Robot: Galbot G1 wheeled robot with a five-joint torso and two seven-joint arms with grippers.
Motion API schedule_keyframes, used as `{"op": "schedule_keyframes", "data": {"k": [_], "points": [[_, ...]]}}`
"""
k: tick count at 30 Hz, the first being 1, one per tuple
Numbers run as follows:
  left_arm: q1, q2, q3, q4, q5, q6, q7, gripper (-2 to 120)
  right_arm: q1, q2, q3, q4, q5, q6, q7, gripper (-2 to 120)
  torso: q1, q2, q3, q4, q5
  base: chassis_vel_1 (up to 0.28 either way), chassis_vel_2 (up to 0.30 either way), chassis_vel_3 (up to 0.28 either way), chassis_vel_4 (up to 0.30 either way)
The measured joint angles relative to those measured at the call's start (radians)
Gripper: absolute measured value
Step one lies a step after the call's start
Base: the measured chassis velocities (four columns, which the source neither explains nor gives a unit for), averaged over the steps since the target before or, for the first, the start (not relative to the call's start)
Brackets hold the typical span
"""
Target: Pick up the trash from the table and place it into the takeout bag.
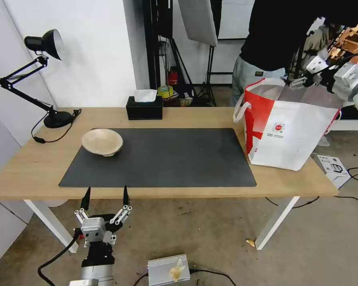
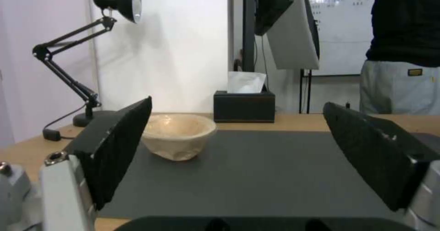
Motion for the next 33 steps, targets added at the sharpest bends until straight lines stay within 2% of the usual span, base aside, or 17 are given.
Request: {"op": "schedule_keyframes", "data": {"k": [2,3,6,7,9,11,14,15,18,20,24,27,28,29,30,33], "points": [[0.001,0.001,0.0,-0.003,0.0,0.0,0.0,100,-0.022,-0.006,0.002,0.04,0.058,0.0,0.096,100,0.0,0.0,0.0,0.0001,-0.0001,0.0,0.0,0.0,0.0],[0.001,0.001,0.0,-0.003,0.0,0.0,0.0,100,-0.022,-0.006,0.002,0.04,0.058,0.0,0.096,100,0.0,0.0,0.0,0.0001,-0.0001,0.0,0.0,0.0,0.0],[0.004,0.002,-0.001,-0.008,0.0,0.0,0.0,100,-0.076,-0.019,0.009,0.146,0.195,0.0,0.259,100,0.0,0.0,0.0,0.0001,-0.0001,0.0,0.0,0.0,0.0],[0.004,0.002,-0.001,-0.008,0.0,0.0,0.0,100,-0.076,-0.019,0.009,0.146,0.195,0.0,0.259,100,0.0,0.0,0.0,0.0001,-0.0001,0.0,0.0,0.0,0.0],[0.005,0.002,-0.005,-0.013,-0.002,-0.001,0.0,100,-0.138,-0.027,0.021,0.232,0.298,0.017,0.352,100,0.0,0.0,0.0,0.0001,-0.0003,0.0,0.0,0.0,0.0],[0.005,0.003,-0.008,-0.015,-0.004,-0.002,0.0,100,-0.16,-0.027,0.027,0.258,0.327,0.027,0.379,100,0.0,0.0,0.0,0.0001,-0.0001,0.0,0.0,0.0,0.0],[0.008,0.005,-0.012,-0.024,-0.011,-0.003,0.0,100,-0.251,-0.023,0.064,0.372,0.397,0.078,0.467,100,0.0,0.0,0.0,0.0001,-0.0001,0.0,0.0,0.0,0.0],[0.008,0.005,-0.012,-0.024,-0.011,-0.003,0.0,100,-0.251,-0.023,0.064,0.372,0.397,0.078,0.467,100,0.0,0.0,0.0,0.0001,-0.0001,0.0,0.0,0.0,0.0],[0.009,0.004,-0.013,-0.026,-0.011,-0.004,0.0,100,-0.357,-0.01,0.119,0.502,0.417,0.107,0.547,100,0.0,0.0,0.0,0.0003,-0.0003,0.0,0.0,0.0,0.0],[0.009,0.003,-0.013,-0.026,-0.012,-0.005,0.0,100,-0.383,-0.007,0.13,0.529,0.422,0.11,0.565,100,0.0,0.0,0.0,0.0002,-0.0003,0.0,0.0,0.0,0.0],[0.008,0.001,-0.012,-0.028,-0.011,-0.005,-0.001,100,-0.577,0.006,0.198,0.704,0.447,0.131,0.663,100,0.0,0.0,0.0,0.0002,-0.0003,0.0,0.0,0.0,0.0],[0.008,0.0,-0.012,-0.028,-0.011,-0.005,-0.001,100,-0.627,0.008,0.215,0.745,0.449,0.139,0.675,100,0.0,0.0,0.0,0.0,-0.0001,0.0,0.0,0.0,0.0],[0.008,-0.002,-0.012,-0.029,-0.011,-0.005,-0.001,100,-0.677,0.01,0.232,0.786,0.45,0.145,0.687,100,0.0,0.0,0.0,0.0,-0.0001,0.0,0.0,0.0,0.0],[0.007,-0.007,-0.011,-0.031,-0.009,-0.005,-0.001,100,-0.822,0.022,0.278,0.912,0.454,0.154,0.736,100,0.0,0.0,0.0,0.0,-0.0002,0.0,0.0,0.0,0.0],[0.006,-0.01,-0.011,-0.031,-0.007,-0.005,-0.001,100,-0.874,0.026,0.296,0.953,0.453,0.152,0.75,100,0.0,0.0,0.0,0.0,-0.0001,0.0,0.0,0.0,0.0],[0.006,-0.014,-0.011,-0.031,-0.005,-0.005,-0.001,100,-0.934,0.031,0.326,0.991,0.442,0.146,0.755,100,0.0,0.0,0.0,0.0,-0.0002,0.0,0.0,0.0,0.0]]}}
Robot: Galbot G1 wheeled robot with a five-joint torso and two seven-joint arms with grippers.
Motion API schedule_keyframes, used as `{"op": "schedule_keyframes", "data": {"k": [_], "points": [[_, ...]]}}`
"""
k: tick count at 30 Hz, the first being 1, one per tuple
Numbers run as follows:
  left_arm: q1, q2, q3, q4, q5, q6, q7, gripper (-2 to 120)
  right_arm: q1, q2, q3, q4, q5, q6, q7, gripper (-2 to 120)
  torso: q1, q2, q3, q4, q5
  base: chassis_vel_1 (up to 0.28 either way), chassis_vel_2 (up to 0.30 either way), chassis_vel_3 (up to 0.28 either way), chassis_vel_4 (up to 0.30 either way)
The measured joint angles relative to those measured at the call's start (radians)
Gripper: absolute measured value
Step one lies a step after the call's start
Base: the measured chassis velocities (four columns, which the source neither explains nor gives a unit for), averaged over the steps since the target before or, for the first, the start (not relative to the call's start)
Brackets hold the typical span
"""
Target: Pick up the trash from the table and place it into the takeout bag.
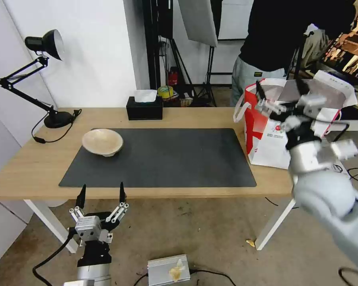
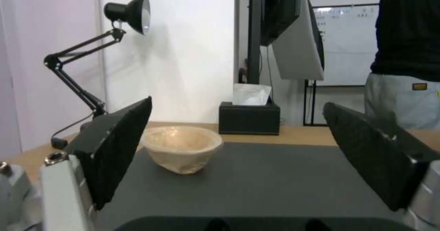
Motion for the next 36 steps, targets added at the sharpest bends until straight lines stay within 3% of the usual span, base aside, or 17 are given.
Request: {"op": "schedule_keyframes", "data": {"k": [13,36], "points": [[0.006,-0.018,-0.004,-0.011,0.005,-0.003,0.0,100,-0.255,0.077,0.072,0.084,-0.083,-0.04,0.022,100,0.0,0.0,0.0,0.0,0.0001,0.0,0.0,0.0,0.0],[0.019,-0.02,-0.004,-0.022,0.009,-0.007,0.0,100,-0.563,0.189,-0.005,0.129,-0.32,-0.079,0.061,100,0.0,0.0,0.0,0.0001,0.0001,0.0,0.0,0.0,0.0]]}}
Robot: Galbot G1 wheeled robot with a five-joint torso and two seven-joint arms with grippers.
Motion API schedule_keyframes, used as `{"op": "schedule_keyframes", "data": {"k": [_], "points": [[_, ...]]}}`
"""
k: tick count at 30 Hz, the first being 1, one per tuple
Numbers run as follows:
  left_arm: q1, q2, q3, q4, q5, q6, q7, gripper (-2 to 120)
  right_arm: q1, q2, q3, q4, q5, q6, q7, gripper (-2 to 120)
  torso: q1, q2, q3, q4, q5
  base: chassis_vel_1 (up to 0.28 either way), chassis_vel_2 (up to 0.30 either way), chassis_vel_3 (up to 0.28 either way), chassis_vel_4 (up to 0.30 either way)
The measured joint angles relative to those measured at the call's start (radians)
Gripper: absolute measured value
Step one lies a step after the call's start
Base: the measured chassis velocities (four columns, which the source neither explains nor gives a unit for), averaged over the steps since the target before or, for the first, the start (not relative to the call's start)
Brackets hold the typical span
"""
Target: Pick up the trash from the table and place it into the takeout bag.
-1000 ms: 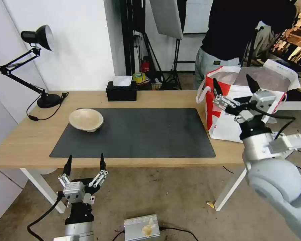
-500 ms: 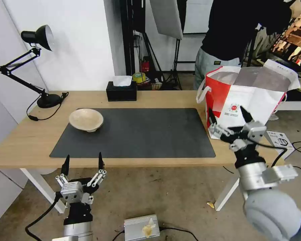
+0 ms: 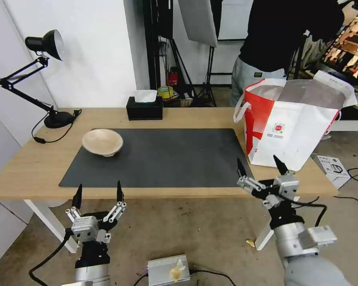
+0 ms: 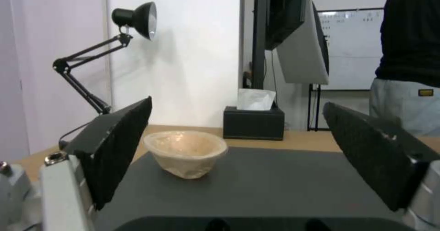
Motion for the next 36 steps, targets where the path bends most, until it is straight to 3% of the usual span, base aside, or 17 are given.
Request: {"op": "schedule_keyframes", "data": {"k": [20,36], "points": [[0.004,0.0,0.003,-0.001,0.004,-0.01,0.0,100,-0.146,0.045,-0.043,0.044,-0.101,-0.031,0.051,100,0.0,0.0,0.0,0.0,0.0,0.0,0.0,0.0,0.0],[-0.007,0.012,0.003,0.017,0.0,-0.016,0.0,100,-0.175,0.09,-0.096,0.017,-0.139,-0.033,0.08,100,0.0,0.0,0.0,0.0,0.0,0.0,0.0,0.0,0.0]]}}
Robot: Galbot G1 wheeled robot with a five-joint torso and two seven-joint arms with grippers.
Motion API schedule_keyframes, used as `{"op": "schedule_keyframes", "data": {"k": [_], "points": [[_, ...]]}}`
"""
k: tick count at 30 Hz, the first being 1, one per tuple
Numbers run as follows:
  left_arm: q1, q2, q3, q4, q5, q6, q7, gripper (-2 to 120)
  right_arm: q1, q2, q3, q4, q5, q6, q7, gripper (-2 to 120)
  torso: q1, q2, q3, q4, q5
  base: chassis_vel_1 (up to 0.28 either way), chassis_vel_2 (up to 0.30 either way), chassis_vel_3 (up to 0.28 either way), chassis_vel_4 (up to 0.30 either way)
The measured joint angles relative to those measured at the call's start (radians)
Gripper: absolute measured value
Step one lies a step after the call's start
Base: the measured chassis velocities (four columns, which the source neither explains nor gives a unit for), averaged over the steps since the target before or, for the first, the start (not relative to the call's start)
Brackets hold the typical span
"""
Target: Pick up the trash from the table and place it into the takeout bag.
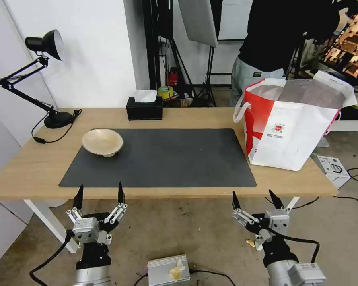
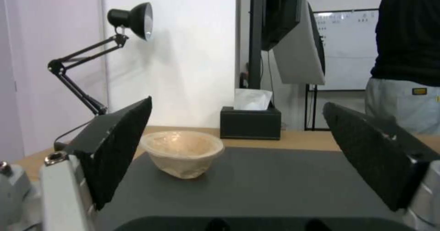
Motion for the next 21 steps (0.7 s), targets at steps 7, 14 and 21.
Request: {"op": "schedule_keyframes", "data": {"k": [7,14,21], "points": [[-0.018,0.006,0.004,0.02,-0.005,0.003,0.0,100,0.005,-0.015,-0.012,-0.012,-0.002,-0.006,0.007,100,0.0,0.0,0.0,0.0,0.0,0.0,0.0,0.0,0.0],[-0.024,0.006,0.008,0.029,-0.008,0.007,0.0,100,0.005,-0.024,-0.025,-0.021,-0.002,-0.011,0.013,100,0.0,0.0,0.0,0.0,0.0,0.0,0.0,0.0,0.0],[-0.022,0.008,0.005,0.027,-0.011,0.007,0.0,100,0.006,-0.019,-0.034,-0.025,-0.002,-0.016,0.017,100,0.0,0.0,0.0,0.0,0.0,0.0,0.0,0.0,0.0]]}}
